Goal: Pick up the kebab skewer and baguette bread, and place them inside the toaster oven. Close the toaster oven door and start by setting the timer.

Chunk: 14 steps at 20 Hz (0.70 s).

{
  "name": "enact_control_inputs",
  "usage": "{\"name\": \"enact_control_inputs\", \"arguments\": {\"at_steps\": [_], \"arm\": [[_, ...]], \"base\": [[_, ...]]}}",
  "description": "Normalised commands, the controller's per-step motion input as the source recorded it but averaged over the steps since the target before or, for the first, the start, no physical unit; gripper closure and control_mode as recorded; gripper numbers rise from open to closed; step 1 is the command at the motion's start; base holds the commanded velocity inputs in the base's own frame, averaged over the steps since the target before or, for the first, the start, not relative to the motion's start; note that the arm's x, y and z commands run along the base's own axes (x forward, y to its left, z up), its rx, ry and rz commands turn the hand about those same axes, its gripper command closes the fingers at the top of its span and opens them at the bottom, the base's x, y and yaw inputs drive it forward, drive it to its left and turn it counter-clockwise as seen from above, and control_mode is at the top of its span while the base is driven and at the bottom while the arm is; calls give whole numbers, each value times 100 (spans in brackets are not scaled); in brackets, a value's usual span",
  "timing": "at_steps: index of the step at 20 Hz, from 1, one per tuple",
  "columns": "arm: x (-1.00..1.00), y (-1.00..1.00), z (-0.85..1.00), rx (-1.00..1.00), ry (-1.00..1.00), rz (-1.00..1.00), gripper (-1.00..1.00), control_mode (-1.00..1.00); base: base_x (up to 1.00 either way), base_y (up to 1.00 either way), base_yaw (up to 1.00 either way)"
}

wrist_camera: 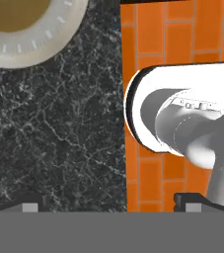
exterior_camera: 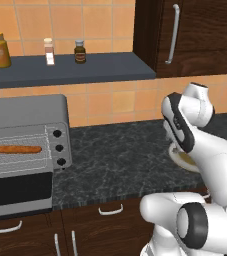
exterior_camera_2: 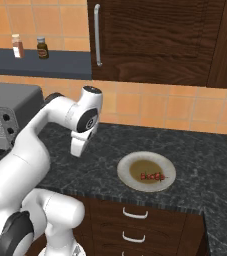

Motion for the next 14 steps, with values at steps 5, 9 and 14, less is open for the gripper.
{"name": "enact_control_inputs", "arguments": {"at_steps": [5,9,14], "arm": [[0,-99,-6,-11,13,-23,-100,-100],[0,-88,0,-12,13,-22,-100,-100],[4,-93,0,-12,13,-21,-100,-100]], "base": [[0,0,0],[0,0,0],[0,0,0]]}}
